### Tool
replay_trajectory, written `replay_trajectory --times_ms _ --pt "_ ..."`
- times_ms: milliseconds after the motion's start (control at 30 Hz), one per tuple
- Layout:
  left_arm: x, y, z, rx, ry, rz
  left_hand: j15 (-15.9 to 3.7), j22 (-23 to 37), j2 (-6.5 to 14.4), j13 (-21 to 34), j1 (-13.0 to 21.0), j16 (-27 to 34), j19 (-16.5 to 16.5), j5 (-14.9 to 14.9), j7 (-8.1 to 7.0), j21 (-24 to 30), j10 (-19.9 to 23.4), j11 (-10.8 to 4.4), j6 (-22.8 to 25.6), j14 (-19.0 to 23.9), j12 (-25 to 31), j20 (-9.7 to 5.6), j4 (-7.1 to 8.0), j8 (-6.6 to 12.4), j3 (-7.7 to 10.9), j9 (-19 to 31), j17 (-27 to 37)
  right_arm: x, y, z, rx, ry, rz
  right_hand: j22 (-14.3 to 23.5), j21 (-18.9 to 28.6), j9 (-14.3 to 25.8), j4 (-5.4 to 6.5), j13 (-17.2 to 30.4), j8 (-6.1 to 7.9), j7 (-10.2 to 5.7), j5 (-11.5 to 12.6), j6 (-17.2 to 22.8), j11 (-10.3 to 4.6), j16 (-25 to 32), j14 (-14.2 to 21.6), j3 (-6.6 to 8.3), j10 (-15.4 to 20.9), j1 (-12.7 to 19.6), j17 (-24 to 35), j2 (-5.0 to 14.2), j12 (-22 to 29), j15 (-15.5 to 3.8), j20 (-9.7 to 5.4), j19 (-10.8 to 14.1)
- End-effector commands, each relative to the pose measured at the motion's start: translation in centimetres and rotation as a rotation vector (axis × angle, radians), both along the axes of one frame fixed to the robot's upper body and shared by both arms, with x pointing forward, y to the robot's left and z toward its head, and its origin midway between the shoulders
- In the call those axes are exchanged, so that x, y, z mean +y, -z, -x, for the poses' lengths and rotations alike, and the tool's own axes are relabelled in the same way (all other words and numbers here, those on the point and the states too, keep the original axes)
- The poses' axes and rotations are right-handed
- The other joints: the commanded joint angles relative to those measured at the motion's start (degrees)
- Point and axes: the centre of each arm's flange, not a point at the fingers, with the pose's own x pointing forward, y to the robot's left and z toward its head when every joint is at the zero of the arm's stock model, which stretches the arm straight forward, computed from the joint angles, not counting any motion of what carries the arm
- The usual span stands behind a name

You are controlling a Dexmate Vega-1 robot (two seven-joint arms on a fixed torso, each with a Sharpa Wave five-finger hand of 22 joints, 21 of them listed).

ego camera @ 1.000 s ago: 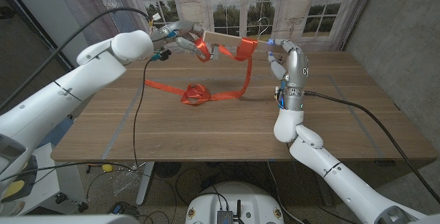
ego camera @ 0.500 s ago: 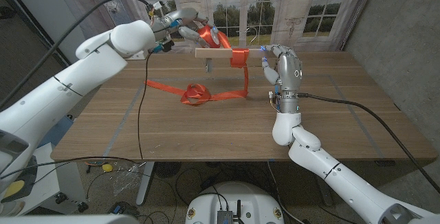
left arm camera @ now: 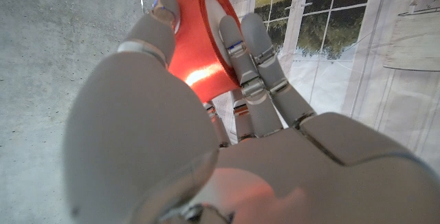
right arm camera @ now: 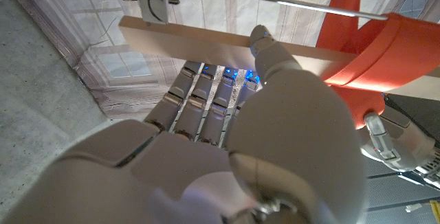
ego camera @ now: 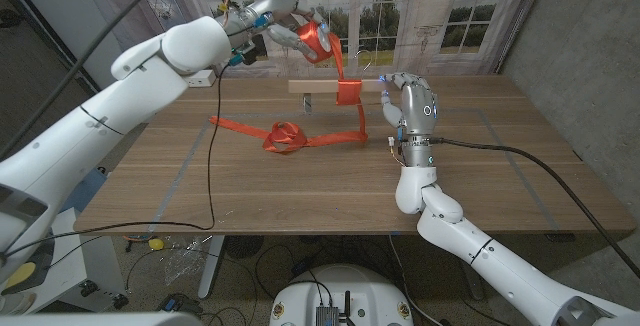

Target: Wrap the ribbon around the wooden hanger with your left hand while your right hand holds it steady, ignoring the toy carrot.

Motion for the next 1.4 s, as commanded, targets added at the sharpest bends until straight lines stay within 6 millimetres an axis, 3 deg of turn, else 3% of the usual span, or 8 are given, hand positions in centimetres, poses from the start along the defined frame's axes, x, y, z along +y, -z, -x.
replay_trajectory --times_ms 33,367,800,1400 --pt "-1.4 -0.5 2.2 -0.062 0.079 -0.031 -4.78 0.1 12.31 19.54 11.95 0.32 -0.2 0.39 11.62 0.0 16.96 -1.45 12.36 4.35 0.38 -6.0 3.39 -0.04 3.87 0.15 0.15 0.2 -0.2 -0.8 0.095 0.059 -0.03 0.13 0.35 3.1 1.0 0.39 1.55 1.96 0.37 4.81 -1.41 -0.33 0.48 1.28 4.78 -0.65 0.09 0.92 0.45 -8.39 -0.09 0.11" --pt "-1.4 0.2 3.6 -0.08 0.126 -0.042 -4.86 0.11 12.22 19.76 11.98 0.37 -0.22 0.36 11.61 0.01 16.99 -1.61 12.4 4.41 0.28 -5.98 3.34 -0.2 3.84 0.26 0.19 0.3 -0.8 -1.5 0.176 0.1 -0.11 0.11 0.39 3.07 1.06 0.37 1.6 2.21 0.45 4.73 -1.21 -0.38 0.39 1.23 4.89 -0.83 0.19 0.88 0.44 -8.2 0.21 -0.07" --pt "-1.5 1.8 3.7 -0.026 0.19 -0.078 -4.76 0.11 12.19 19.93 12.0 0.29 -0.28 0.36 11.62 0.01 17.1 -1.5 12.45 4.29 0.06 -6.02 3.35 -0.47 3.9 0.41 0.15 0.5 -1.6 -2.4 0.233 0.144 -0.151 0.1 0.46 3.08 1.02 0.36 1.61 2.35 0.48 4.46 -1.24 -0.23 0.22 1.06 4.94 -0.87 0.6 0.89 0.4 -7.67 0.53 -0.28" --pt "-1.9 5.5 1.4 0.074 0.096 -0.187 -4.77 0.1 12.26 20.11 11.88 0.32 -0.33 0.34 11.46 0.0 16.96 -1.51 12.25 4.25 -0.33 -5.98 3.43 -0.81 3.89 0.69 0.22 0.9 -3.2 -2.6 0.434 0.179 -0.076 0.1 0.4 2.94 0.96 0.5 1.8 1.53 0.4 4.92 -1.13 -0.26 -0.65 0.78 4.63 -0.85 1.15 0.93 0.32 -7.34 0.83 -0.95"
